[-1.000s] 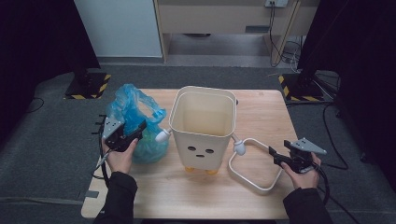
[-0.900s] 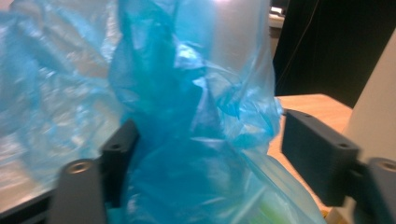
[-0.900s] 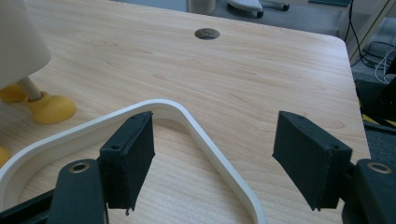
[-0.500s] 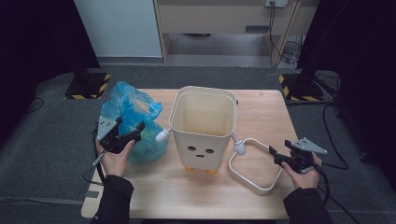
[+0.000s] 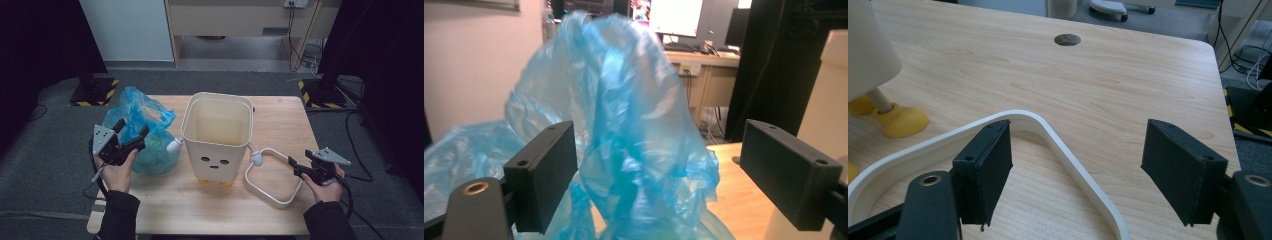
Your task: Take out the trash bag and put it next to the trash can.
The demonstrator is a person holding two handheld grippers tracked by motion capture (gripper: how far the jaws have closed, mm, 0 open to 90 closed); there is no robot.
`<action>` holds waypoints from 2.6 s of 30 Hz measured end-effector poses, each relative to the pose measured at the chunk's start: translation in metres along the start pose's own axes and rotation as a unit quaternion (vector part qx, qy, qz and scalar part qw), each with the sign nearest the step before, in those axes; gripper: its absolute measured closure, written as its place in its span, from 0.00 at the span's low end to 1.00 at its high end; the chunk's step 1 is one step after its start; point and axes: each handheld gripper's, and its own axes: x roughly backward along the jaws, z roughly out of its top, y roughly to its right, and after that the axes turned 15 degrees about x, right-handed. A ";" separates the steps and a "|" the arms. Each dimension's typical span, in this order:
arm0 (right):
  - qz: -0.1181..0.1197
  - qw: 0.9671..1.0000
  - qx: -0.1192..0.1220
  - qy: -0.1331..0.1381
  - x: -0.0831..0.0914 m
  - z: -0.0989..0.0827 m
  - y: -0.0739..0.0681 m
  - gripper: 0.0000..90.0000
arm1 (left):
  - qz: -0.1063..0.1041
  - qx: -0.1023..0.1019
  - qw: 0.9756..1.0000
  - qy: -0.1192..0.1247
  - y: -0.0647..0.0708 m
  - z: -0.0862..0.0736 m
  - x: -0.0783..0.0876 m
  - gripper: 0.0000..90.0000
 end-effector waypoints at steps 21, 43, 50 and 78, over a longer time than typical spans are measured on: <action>-0.004 1.000 0.000 -0.005 0.001 -0.003 0.003 0.32 | -0.041 -0.007 0.997 -0.059 0.011 -0.026 0.018 0.21; -0.002 0.999 0.005 -0.034 -0.001 -0.013 0.003 0.36 | -0.050 -0.051 0.976 -0.204 0.000 -0.108 0.022 0.20; -0.007 0.999 0.001 -0.042 -0.002 -0.019 0.005 0.38 | -0.041 -0.058 0.965 -0.251 -0.010 -0.126 0.019 0.18; 0.015 0.993 -0.016 -0.113 -0.014 -0.042 0.015 0.51 | 0.006 -0.063 0.936 -0.347 -0.032 -0.153 0.012 0.12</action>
